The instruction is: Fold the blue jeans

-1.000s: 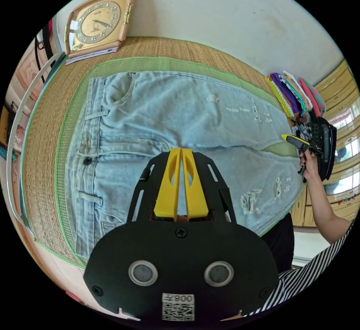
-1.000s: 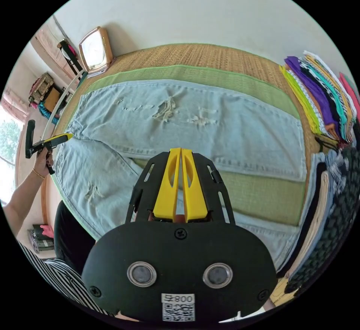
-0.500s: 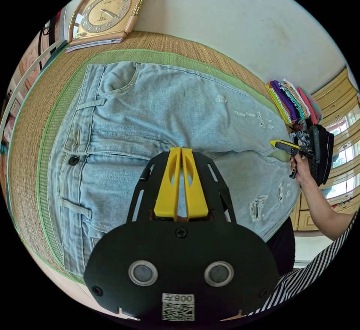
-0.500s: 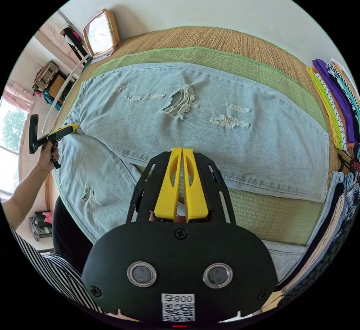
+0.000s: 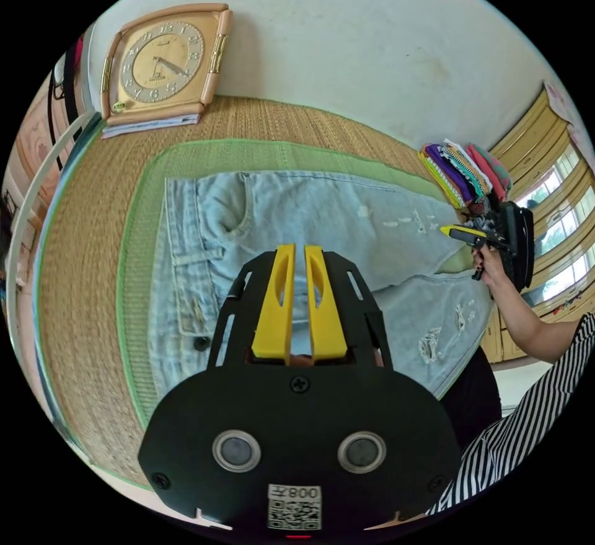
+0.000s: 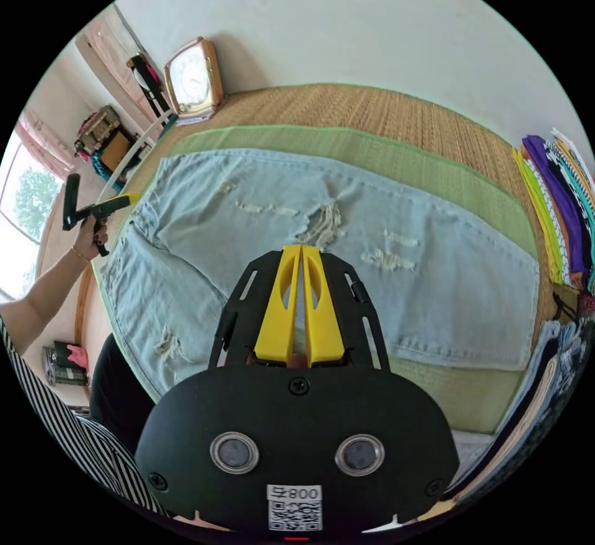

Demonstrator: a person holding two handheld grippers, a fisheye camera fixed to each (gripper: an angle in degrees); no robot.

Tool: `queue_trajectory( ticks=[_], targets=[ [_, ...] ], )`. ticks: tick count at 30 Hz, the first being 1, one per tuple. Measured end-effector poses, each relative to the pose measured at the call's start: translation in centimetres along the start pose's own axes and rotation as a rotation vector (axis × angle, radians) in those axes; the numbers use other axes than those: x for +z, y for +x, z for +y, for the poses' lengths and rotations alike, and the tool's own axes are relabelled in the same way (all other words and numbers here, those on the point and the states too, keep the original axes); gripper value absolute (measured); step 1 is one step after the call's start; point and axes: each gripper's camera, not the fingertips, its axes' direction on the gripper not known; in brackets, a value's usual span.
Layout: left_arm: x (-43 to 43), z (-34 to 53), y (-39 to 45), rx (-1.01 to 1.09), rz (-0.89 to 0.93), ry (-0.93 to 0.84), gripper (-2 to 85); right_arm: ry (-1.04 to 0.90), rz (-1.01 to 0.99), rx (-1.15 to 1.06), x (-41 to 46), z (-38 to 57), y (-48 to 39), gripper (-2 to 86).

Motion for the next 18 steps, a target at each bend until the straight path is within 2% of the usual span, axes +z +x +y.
queue_trajectory(
  ticks=[6,18],
  targets=[
    [-0.6,-7.3,-2.8,0.038,-0.088,-0.115,7.3,-0.010,-0.002,-0.157,3.3,-8.0,-4.2,6.4],
    [1.1,-17.4,-2.5,0.296,-0.276,-0.393,10.2,-0.156,0.020,-0.376,11.3,-22.4,-10.1,9.8]
  ],
)
